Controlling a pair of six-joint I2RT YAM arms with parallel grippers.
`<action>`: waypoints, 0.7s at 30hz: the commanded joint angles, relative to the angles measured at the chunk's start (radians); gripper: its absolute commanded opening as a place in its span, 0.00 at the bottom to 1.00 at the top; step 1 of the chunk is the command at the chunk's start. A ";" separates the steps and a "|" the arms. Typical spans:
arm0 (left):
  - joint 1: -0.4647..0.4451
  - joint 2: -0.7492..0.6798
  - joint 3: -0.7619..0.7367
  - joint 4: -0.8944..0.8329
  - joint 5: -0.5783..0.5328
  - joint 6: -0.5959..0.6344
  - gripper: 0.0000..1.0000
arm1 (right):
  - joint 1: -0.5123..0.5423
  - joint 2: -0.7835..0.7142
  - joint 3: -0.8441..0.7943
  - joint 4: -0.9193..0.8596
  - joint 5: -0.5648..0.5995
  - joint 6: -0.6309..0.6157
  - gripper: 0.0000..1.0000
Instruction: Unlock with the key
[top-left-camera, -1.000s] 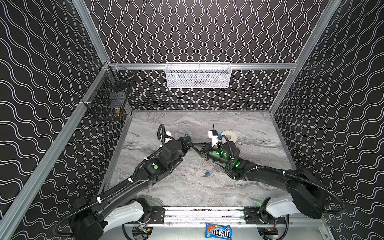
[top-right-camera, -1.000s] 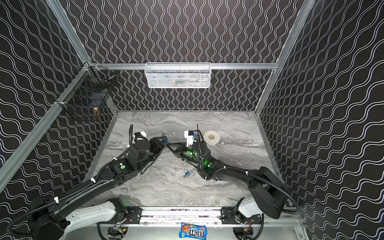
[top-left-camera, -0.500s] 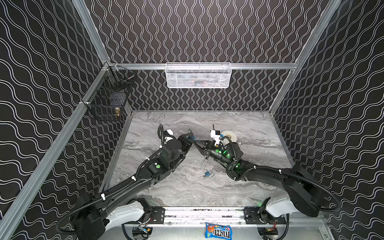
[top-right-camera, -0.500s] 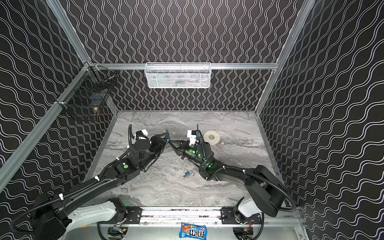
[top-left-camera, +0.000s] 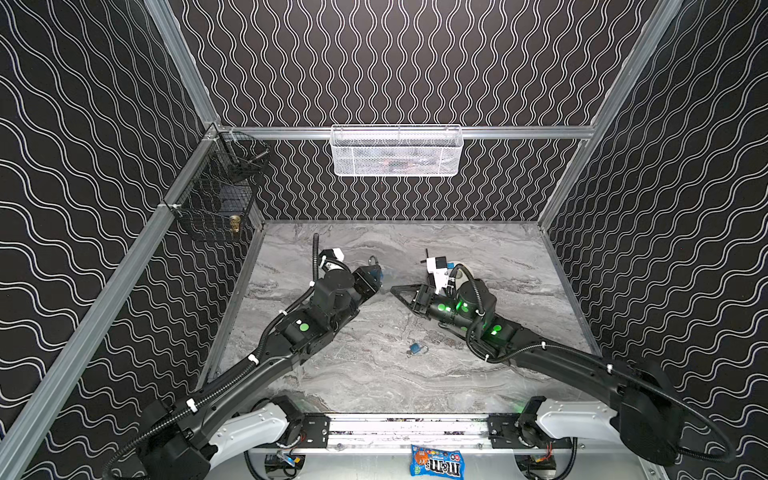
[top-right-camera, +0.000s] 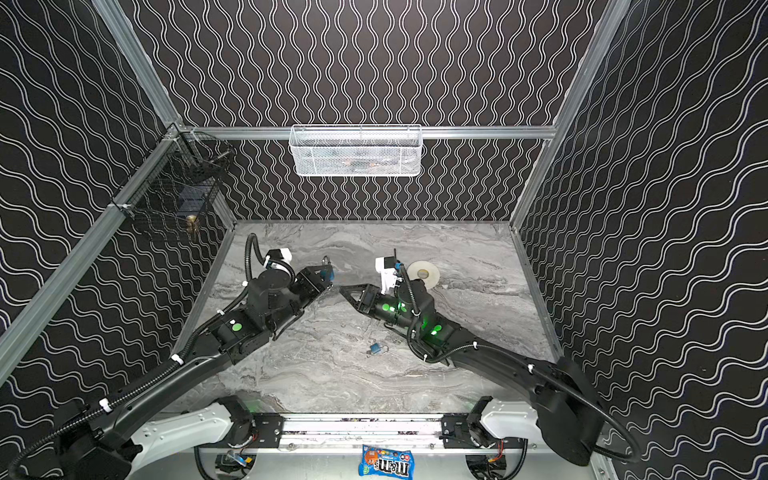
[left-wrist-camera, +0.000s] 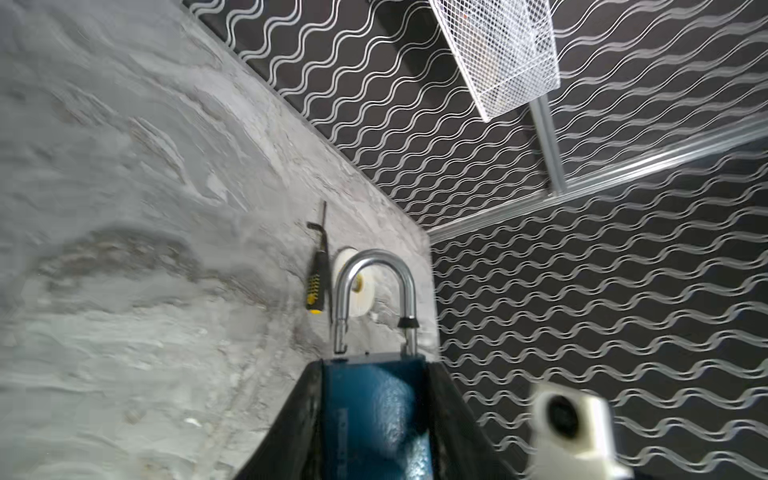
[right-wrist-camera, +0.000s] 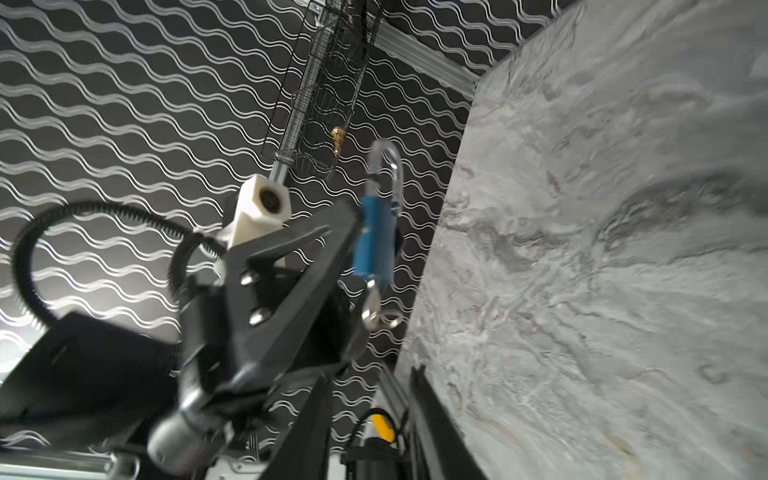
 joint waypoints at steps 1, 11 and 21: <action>0.008 -0.015 -0.003 -0.028 0.040 0.256 0.00 | -0.025 -0.028 0.032 -0.170 -0.009 -0.141 0.42; 0.018 0.039 -0.037 -0.141 0.069 0.557 0.00 | -0.205 0.155 0.266 -0.630 -0.131 -0.415 0.57; 0.022 0.074 -0.049 -0.111 0.116 0.433 0.00 | -0.296 0.439 0.420 -0.802 0.078 -0.578 0.66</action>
